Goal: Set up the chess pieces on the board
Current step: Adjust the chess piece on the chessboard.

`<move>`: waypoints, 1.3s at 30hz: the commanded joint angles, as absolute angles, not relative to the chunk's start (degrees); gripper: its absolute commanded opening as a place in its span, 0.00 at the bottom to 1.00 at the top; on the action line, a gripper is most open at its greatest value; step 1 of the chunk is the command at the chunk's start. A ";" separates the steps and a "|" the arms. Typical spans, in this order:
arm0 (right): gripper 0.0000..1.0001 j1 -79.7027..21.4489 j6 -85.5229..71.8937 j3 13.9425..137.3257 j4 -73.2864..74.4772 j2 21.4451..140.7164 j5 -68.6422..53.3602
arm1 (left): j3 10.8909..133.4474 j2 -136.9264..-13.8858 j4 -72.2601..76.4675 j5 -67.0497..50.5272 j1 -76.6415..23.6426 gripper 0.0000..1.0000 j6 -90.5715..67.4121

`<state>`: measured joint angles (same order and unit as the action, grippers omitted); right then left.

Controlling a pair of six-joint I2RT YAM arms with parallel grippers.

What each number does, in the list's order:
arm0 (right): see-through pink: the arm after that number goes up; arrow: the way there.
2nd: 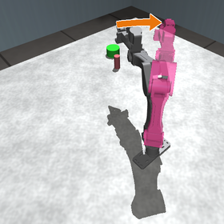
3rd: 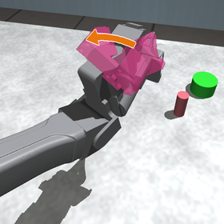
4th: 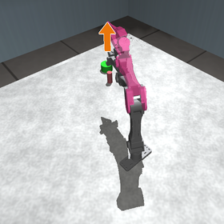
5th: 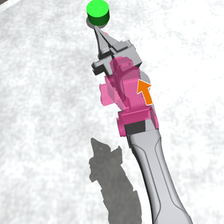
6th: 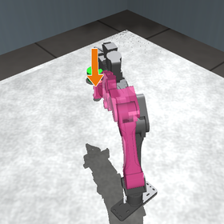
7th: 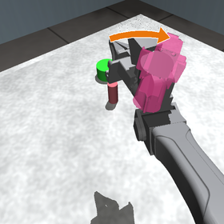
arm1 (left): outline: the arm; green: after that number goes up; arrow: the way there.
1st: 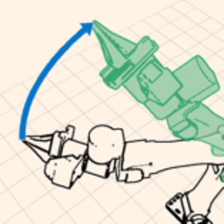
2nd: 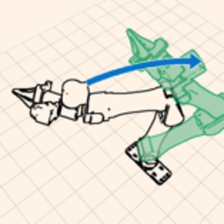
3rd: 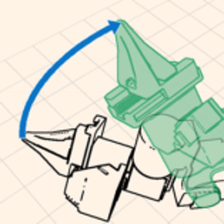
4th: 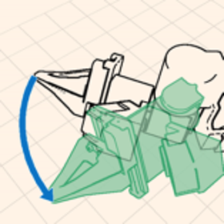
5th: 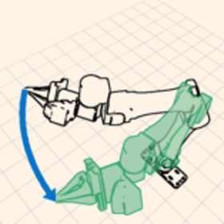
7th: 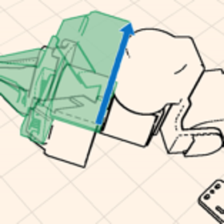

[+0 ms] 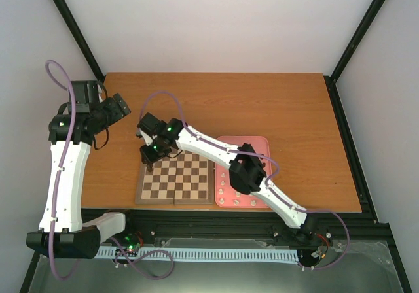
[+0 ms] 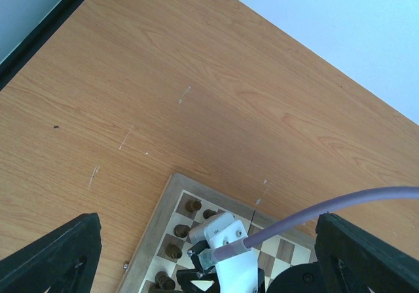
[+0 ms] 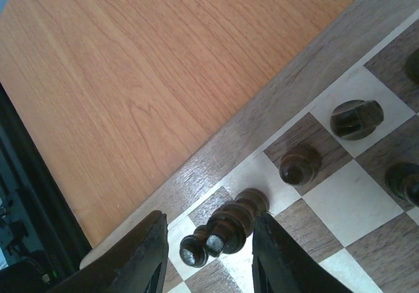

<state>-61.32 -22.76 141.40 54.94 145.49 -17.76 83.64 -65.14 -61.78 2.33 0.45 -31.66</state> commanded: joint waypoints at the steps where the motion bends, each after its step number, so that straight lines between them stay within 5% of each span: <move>1: 0.35 -61.96 -21.88 143.48 55.53 146.78 -16.85 | 85.18 -65.43 -62.45 2.82 0.09 1.00 -30.44; 24: 0.19 -61.90 -21.32 143.44 55.74 147.22 -16.52 | 84.82 -65.47 -62.23 2.64 0.09 1.00 -30.00; 39: 0.18 -61.96 -21.58 143.44 53.79 146.87 -15.13 | 84.82 -65.47 -62.31 2.59 0.09 1.00 -29.71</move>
<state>-61.32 -21.85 141.40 55.29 146.32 -16.45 83.64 -65.41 -61.78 2.35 0.47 -31.11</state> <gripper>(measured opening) 0.183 0.998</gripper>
